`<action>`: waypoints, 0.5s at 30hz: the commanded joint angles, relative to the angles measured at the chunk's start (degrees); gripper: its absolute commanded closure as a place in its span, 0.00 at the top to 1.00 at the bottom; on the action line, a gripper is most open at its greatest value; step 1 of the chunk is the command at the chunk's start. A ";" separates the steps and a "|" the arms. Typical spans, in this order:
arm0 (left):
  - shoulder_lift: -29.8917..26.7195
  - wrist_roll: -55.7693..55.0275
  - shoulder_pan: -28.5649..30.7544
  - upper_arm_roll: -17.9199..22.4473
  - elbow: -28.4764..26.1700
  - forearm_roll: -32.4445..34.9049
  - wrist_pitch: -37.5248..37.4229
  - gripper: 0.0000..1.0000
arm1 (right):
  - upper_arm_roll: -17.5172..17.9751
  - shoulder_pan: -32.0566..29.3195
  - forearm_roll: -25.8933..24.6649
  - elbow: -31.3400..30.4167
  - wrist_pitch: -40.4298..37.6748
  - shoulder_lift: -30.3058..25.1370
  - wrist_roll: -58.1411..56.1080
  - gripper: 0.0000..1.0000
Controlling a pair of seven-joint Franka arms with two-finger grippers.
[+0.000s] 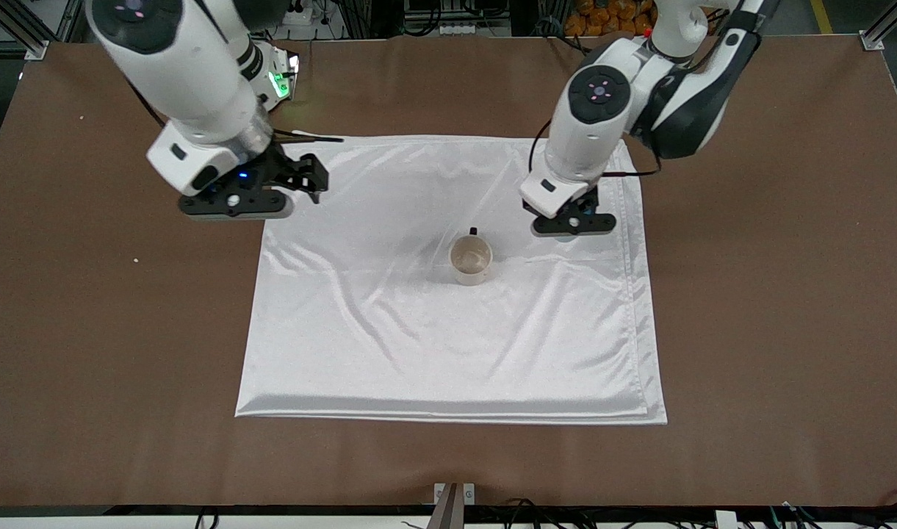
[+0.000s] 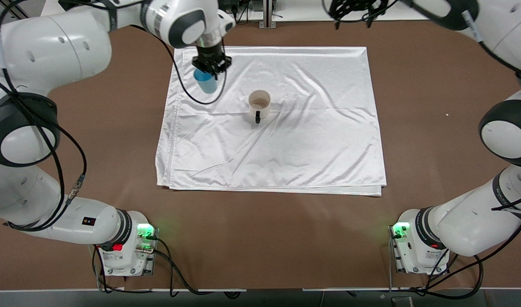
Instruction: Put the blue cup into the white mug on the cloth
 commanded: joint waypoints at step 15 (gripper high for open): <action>14.62 -14.32 -11.48 0.39 11.59 2.12 -0.23 0.00 | 0.84 -18.97 -0.89 -3.46 -2.15 -2.93 -19.22 1.00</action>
